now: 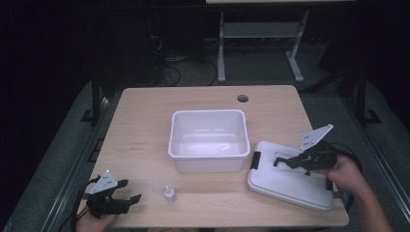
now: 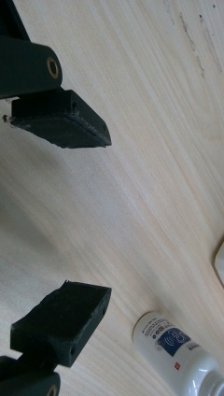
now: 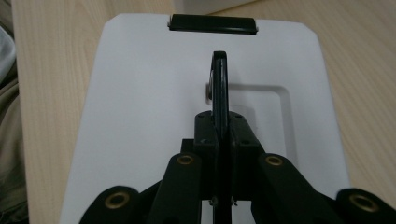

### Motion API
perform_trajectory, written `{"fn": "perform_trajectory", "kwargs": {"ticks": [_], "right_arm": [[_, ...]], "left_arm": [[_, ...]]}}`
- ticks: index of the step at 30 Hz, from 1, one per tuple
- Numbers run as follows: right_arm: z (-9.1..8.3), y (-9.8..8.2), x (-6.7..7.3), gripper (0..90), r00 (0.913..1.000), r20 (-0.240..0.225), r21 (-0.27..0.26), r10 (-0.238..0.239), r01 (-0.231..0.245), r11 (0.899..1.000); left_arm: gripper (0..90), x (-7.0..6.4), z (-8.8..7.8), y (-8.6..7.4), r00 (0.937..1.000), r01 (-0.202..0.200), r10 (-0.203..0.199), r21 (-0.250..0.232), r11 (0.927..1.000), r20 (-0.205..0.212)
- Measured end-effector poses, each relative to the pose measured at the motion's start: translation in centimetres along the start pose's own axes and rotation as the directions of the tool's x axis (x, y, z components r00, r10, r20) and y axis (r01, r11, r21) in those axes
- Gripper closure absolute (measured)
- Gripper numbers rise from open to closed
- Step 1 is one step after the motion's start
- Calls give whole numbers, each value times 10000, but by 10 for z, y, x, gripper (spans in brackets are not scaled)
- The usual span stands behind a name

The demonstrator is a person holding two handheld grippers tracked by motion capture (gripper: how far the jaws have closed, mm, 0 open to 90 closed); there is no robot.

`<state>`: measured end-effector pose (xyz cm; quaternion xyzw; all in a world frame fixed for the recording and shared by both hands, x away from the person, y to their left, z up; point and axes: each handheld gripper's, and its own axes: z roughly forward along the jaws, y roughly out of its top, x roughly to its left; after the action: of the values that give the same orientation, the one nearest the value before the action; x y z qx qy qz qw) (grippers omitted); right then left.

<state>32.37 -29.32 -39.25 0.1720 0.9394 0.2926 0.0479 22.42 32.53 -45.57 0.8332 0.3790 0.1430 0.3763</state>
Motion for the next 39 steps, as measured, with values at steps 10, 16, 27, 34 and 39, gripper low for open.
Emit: {"fn": "perform_trajectory", "kwargs": {"ticks": [10, 16, 27, 34, 39], "right_arm": [[21, -8, 2, 836, 9999, -40, -120, 98, -98, 9999], [20, -7, 6, 746, 9998, -19, -59, 172, -172, 9998], [7, -6, 26, 590, 9994, 283, -653, 217, -198, 9977], [0, -1, 41, 585, 9989, 459, -871, -78, 118, 9961], [-1, 1, 49, 573, 9988, 452, -1015, -175, 220, 9946]], "left_arm": [[233, 0, 0, 0, 10000, -25, 25, 3, 10000, 41], [238, 1, 2, 2, 10000, -25, 25, -13, 10000, 62], [238, -3, 3, 1, 9999, -90, 88, 131, 9999, 113], [238, -7, 2, 4, 9996, -195, 193, 103, 9998, 188], [237, -9, 3, 7, 9989, -366, 360, 208, 9991, 292]]}}
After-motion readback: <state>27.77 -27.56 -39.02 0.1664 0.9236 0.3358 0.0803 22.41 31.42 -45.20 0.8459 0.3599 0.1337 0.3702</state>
